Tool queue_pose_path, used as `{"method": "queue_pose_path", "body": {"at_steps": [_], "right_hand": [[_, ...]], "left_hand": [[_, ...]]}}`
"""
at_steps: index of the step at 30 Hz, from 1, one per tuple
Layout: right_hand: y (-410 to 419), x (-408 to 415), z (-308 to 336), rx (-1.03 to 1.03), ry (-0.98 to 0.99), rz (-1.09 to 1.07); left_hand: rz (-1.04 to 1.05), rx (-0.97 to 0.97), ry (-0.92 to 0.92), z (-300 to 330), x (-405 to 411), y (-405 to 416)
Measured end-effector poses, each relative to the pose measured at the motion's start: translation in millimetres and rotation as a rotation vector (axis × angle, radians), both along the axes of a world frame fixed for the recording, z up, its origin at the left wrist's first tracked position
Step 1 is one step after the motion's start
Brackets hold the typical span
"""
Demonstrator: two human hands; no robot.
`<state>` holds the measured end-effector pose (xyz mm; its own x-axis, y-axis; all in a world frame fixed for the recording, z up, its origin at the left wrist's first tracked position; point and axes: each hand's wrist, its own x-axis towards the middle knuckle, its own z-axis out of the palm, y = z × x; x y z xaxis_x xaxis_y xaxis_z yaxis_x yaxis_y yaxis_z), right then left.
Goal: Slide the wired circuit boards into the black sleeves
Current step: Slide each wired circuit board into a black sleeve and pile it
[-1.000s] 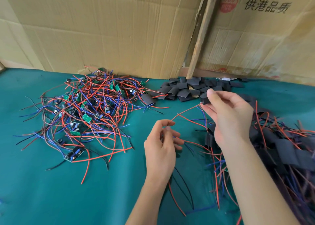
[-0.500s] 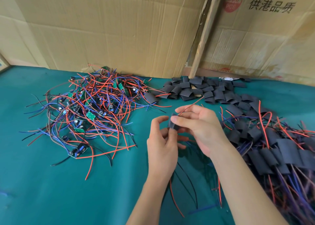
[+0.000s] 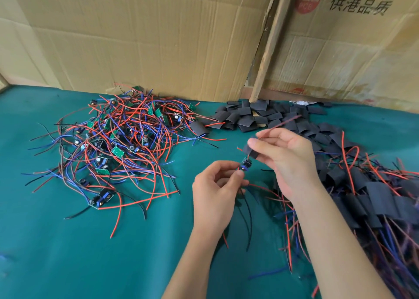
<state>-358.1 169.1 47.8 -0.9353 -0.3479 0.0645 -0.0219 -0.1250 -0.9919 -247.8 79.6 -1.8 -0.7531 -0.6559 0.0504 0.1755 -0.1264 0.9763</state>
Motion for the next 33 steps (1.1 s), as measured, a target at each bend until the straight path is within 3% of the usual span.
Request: {"method": "queue_pose_path", "body": {"at_steps": [3, 11, 23, 33], "right_hand": [[-4.1, 3.0, -1.4, 0.101, 0.088, -0.004], [-7.0, 8.2, -1.8, 0.012, 0.018, 0.034], [-6.7, 10.4, 0.4, -0.036, -0.086, 0.07], [-15.7, 14.6, -1.8, -0.127, -0.124, -0.032]], "left_hand": [[0.034, 0.07, 0.037, 1.8, 0.0, -1.7], [0.049, 0.24, 0.119, 4.8, 1.3, -6.0], [0.021, 0.243, 0.14, 6.5, 2.9, -6.3], [0.001, 0.227, 0.132, 6.9, 2.8, -5.3]]}}
